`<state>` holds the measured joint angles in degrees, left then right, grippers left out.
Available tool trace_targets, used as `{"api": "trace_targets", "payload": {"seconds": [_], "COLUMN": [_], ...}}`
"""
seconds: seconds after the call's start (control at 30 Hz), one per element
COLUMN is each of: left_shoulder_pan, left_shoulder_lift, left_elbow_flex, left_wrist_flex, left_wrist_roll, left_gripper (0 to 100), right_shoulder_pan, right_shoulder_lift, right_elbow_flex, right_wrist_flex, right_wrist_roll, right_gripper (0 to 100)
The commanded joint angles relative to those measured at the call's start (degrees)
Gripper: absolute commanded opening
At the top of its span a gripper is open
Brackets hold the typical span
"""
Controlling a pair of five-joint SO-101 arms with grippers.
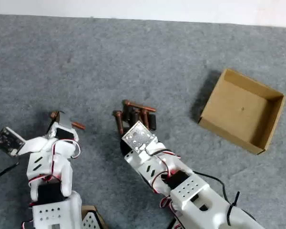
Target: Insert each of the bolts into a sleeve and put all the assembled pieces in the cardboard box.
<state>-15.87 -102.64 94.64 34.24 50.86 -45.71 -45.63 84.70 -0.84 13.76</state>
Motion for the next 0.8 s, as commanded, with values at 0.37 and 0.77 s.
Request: {"api": "trace_targets", "payload": {"seconds": [0.37, 0.77], "left_shoulder_pan": [11.82, 12.97], "left_shoulder_lift": [-1.45, -1.54], "left_elbow_flex": [-3.38, -4.62], "left_wrist_flex": [-0.79, -0.70], "left_wrist_roll": [-0.44, -0.35], "left_gripper": [0, 0], "right_shoulder_pan": [-4.00, -4.00], "right_shoulder_lift": [-2.15, -9.89], "right_elbow_flex": [1.10, 3.82], "right_wrist_flex": [-2.15, -2.07], "right_wrist_roll": [0.70, 0.62], "right_gripper": [0.5, 0.5]}}
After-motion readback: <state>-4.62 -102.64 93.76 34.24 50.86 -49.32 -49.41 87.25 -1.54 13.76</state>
